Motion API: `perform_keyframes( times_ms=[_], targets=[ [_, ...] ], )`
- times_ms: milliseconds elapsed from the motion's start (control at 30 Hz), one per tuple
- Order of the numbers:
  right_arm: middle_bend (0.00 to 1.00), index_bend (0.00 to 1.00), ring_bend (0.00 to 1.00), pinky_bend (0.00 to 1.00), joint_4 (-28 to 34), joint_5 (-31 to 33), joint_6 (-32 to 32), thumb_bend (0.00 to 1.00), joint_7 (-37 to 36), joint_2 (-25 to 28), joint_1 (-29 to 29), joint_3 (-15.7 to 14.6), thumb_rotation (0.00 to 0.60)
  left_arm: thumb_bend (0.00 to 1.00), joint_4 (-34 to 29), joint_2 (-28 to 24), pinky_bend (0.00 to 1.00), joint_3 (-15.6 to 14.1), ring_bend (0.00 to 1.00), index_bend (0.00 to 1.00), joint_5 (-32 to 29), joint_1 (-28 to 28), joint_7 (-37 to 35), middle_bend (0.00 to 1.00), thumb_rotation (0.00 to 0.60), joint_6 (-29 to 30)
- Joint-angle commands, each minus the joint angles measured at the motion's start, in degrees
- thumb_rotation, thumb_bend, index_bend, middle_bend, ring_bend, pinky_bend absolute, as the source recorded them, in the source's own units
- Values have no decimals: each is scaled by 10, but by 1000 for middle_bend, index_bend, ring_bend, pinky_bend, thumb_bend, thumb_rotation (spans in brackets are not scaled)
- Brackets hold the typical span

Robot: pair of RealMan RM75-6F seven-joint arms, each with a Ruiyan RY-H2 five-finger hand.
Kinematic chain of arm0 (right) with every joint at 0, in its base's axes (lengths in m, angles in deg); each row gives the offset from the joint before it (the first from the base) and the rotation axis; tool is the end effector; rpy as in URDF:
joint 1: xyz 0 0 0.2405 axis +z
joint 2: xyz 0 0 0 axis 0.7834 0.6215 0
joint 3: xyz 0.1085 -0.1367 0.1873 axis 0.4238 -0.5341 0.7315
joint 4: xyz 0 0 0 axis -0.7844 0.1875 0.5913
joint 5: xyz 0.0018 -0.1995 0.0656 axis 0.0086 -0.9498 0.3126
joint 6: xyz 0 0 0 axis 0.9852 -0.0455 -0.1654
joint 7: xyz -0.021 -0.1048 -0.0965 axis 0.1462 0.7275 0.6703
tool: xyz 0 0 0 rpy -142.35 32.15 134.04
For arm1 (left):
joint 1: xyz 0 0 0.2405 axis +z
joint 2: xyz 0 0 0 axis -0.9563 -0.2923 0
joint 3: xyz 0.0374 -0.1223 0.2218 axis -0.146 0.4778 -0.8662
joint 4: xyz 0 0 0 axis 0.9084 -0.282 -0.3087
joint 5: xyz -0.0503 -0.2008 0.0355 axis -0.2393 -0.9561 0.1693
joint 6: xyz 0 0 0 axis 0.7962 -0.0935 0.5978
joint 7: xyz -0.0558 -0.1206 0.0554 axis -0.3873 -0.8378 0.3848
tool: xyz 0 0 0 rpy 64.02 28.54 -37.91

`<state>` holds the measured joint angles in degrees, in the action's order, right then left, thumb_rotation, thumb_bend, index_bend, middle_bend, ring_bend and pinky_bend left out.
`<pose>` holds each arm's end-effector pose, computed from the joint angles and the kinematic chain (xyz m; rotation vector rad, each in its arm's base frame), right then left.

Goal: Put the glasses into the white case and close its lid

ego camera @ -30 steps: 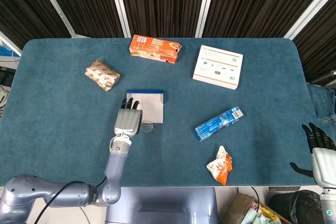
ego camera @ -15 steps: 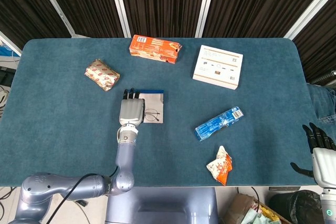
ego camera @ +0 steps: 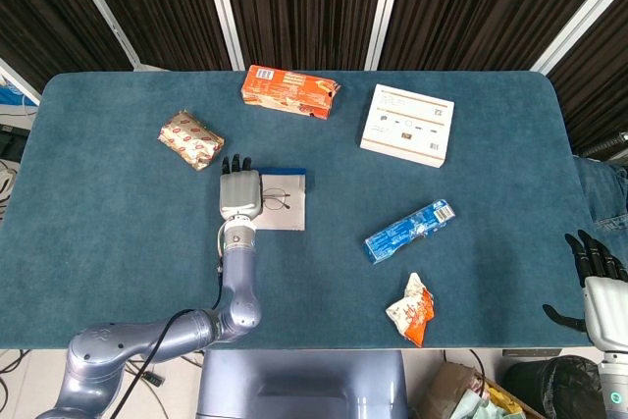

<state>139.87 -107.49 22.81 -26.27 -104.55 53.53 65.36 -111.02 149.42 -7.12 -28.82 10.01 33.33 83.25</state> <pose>-0.3186 -0.1716 0.1741 1.2636 -0.9397 0.7962 -0.0607 0.4060 -0.0953 -1.4333 -1.0415 -0.6578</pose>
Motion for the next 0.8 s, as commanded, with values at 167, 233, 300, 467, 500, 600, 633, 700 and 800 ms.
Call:
perform_keyframes(
  times_ms=[167, 233, 300, 467, 500, 600, 633, 700, 800],
  targets=[
    [7, 46, 82, 161, 1, 5, -2, 176, 0, 1, 1, 2, 600, 464, 49, 25, 0, 1, 0, 577, 16, -16, -23, 157, 600, -31],
    [7, 46, 81, 161, 1, 5, -2, 177, 0, 1, 1, 2, 600, 464, 54, 28, 0, 1, 0, 577, 20, -18, -24, 157, 600, -31],
    [7, 46, 81, 161, 1, 4, -2, 177, 0, 1, 1, 1, 600, 464, 63, 33, 0, 2, 0, 577, 23, -22, -25, 157, 600, -30],
    [7, 46, 81, 161, 2, 5, -2, 176, -2, 2, 0, 1, 600, 464, 85, 44, 0, 10, 0, 577, 23, -28, -29, 157, 600, -35],
    [7, 46, 81, 161, 2, 5, -2, 177, -1, 2, 0, 1, 600, 464, 90, 47, 0, 12, 0, 577, 23, -30, -30, 157, 600, -36],
    [7, 46, 81, 161, 3, 6, -3, 177, -2, 2, 0, 1, 600, 464, 104, 53, 0, 17, 0, 577, 26, -35, -34, 157, 600, -39],
    [7, 46, 81, 161, 3, 6, -3, 177, -2, 2, 0, 1, 600, 464, 111, 56, 0, 19, 0, 576, 28, -38, -36, 157, 600, -39],
    [7, 46, 82, 161, 3, 6, -3, 177, -2, 3, 0, 1, 600, 464, 124, 61, 0, 19, 0, 576, 32, -42, -38, 157, 600, -42],
    [7, 46, 81, 161, 3, 7, -3, 178, -1, 3, 0, 1, 600, 464, 138, 68, 0, 24, 0, 576, 32, -45, -43, 156, 600, -49]
  ],
)
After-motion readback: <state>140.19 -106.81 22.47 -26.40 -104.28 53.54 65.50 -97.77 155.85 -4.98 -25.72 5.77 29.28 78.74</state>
